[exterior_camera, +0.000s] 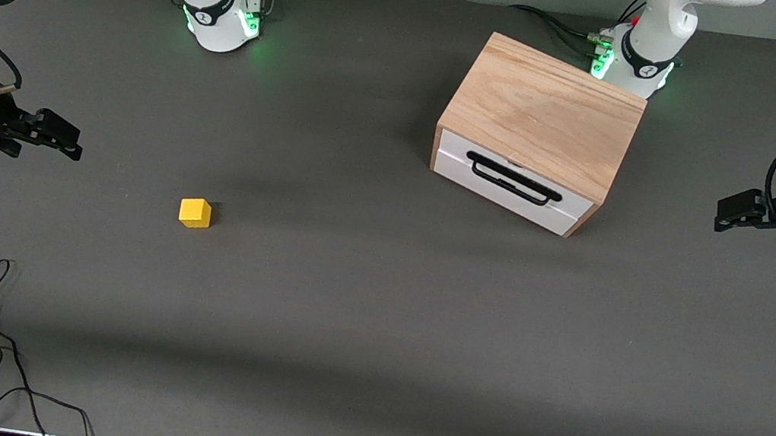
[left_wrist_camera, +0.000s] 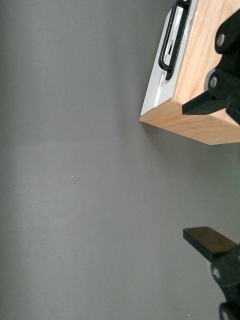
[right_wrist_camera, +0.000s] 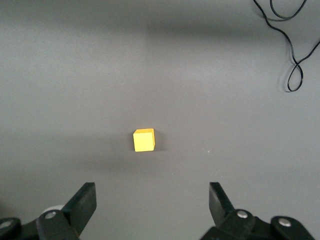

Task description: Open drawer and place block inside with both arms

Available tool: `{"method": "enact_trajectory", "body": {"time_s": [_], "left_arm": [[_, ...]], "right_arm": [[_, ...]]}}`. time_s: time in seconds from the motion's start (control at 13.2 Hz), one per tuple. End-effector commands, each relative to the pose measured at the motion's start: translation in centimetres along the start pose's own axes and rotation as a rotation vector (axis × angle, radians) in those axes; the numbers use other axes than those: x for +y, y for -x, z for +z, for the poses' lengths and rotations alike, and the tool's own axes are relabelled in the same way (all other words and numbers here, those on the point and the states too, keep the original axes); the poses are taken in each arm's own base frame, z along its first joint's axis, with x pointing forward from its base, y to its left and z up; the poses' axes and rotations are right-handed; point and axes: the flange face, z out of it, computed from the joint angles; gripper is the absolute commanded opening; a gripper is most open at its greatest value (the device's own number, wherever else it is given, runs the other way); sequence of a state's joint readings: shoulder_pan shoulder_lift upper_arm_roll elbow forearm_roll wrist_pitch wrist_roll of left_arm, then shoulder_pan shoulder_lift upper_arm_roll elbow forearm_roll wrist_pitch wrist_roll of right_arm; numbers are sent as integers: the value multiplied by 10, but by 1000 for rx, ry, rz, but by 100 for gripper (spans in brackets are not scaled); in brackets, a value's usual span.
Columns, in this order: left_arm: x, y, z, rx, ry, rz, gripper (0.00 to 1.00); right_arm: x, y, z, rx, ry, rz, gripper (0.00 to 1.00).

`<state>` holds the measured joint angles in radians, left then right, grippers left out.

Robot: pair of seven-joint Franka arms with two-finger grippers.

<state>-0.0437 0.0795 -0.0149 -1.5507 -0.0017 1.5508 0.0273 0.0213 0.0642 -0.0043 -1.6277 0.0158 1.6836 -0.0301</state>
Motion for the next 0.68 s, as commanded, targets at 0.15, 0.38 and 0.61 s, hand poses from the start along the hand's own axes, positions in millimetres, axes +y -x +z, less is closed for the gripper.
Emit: {"method": "enact_trajectory", "body": {"time_s": [0.15,0.38,0.61], "left_arm": [[0,2,-4,15,-10,-9,100],[0,2,-4,12,-10,-11,100],[1,2,-4,12,-10,-9,100]], "right_arm": [[5,-3,-5,-5,-4,-11,100],[5,-5,-4,1,-6,-12,100],[-1,-8,-1,2,-9,-20,100]]}}
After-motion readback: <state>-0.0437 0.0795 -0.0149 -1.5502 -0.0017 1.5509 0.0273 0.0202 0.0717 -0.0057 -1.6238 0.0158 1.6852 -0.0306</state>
